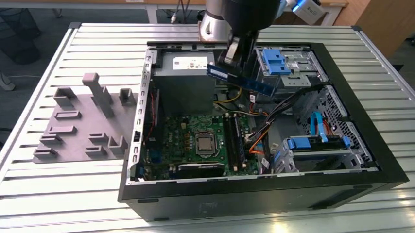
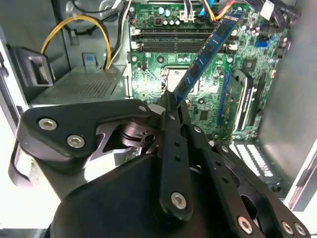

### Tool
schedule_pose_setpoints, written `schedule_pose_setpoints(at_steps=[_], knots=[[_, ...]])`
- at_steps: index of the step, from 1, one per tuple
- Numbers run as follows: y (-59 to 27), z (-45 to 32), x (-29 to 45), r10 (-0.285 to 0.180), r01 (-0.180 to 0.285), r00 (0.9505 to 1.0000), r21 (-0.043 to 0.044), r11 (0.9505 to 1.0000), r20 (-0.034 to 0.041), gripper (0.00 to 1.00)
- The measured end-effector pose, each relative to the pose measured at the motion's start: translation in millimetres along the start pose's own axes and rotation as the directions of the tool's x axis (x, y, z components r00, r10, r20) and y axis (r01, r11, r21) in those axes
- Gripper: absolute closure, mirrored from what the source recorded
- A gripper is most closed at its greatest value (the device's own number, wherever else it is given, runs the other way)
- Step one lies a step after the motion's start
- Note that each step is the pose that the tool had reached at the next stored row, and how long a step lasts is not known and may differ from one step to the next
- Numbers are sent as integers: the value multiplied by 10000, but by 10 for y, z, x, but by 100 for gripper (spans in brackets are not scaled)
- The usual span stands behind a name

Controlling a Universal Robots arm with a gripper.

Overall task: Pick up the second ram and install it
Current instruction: 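Insert the second ram into the second slot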

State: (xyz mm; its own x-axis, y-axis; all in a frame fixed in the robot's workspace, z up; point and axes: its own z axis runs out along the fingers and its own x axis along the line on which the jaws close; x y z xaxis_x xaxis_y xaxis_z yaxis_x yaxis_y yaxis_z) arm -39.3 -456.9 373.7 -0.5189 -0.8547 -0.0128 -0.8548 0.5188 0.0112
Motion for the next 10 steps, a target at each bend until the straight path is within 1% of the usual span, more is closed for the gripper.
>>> schedule_pose_setpoints(at_steps=[2,5,7,10], knots=[[0,3,0,338,-338,9994,4,9994,4,86],[0,5,0,763,-763,9971,10,9971,8,86],[0,6,0,878,-878,9961,11,9961,9,86],[0,6,0,889,-889,9960,11,9960,10,86]])
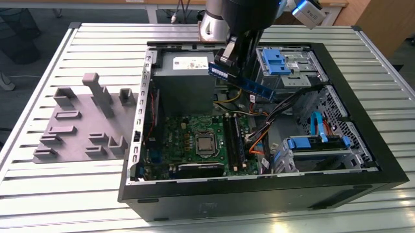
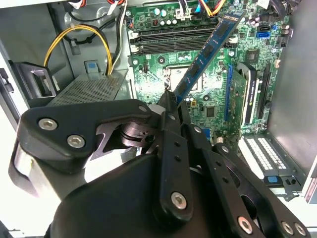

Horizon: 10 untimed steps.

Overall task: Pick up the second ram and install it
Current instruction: 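Insert the second ram into the second slot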

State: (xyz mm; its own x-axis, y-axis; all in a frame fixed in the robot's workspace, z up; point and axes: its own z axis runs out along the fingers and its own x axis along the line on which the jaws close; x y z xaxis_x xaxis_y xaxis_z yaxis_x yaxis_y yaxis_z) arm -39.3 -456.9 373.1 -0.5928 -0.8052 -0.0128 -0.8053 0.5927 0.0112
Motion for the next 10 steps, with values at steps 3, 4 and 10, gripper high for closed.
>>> schedule_pose_setpoints(at_steps=[3,4,10], knots=[[0,0,0,1,-1,10000,0,10000,0,86],[0,0,0,2,-2,10000,0,10000,0,86],[0,0,0,4,-4,10000,0,10000,0,86]])
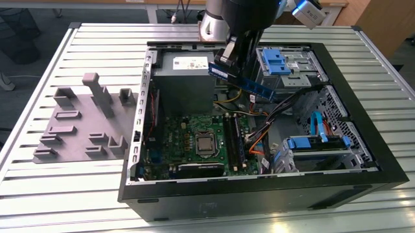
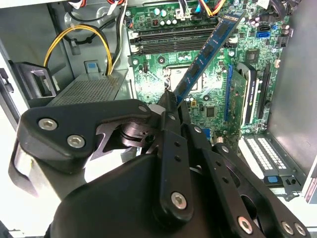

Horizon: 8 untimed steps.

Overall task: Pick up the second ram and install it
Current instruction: 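Insert the second ram into the second slot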

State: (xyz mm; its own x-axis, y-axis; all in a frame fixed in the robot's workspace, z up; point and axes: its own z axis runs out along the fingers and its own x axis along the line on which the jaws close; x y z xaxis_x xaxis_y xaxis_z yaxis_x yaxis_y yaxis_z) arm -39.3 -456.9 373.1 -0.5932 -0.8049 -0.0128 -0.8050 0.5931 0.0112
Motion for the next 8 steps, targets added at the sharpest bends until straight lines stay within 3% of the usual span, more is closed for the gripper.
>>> schedule_pose_setpoints(at_steps=[4,8], knots=[[0,0,0,116,-116,9999,2,9999,2,86],[0,1,0,592,-592,9982,8,9982,5,86]])
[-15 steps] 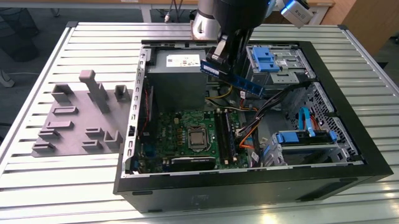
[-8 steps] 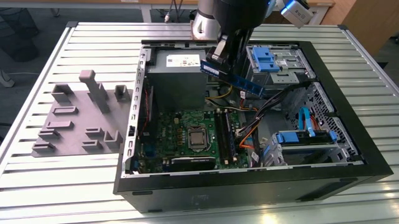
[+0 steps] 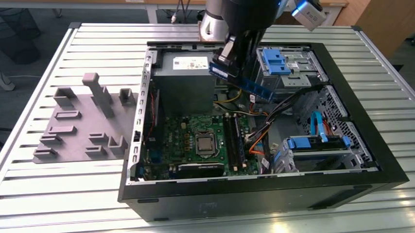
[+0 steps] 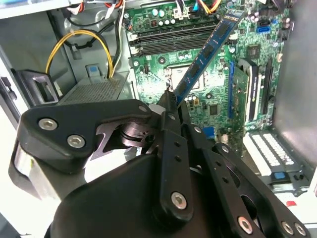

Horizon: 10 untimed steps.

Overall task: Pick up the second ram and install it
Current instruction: 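Insert the second ram into the second slot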

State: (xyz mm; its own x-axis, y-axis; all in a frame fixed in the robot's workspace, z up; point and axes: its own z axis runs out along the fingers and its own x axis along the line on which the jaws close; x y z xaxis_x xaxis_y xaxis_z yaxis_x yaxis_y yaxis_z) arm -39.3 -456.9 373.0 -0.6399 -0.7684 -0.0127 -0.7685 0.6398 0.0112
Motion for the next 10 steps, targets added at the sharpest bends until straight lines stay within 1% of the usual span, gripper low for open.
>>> schedule_pose_setpoints(at_steps=[3,5,8,10], knots=[[0,3,0,521,-521,9986,7,9986,7,86],[0,4,0,874,-874,9962,12,9962,10,86],[0,6,0,1385,-1385,9904,19,9904,16,86],[0,8,0,1721,-1721,9851,23,9851,19,86]])
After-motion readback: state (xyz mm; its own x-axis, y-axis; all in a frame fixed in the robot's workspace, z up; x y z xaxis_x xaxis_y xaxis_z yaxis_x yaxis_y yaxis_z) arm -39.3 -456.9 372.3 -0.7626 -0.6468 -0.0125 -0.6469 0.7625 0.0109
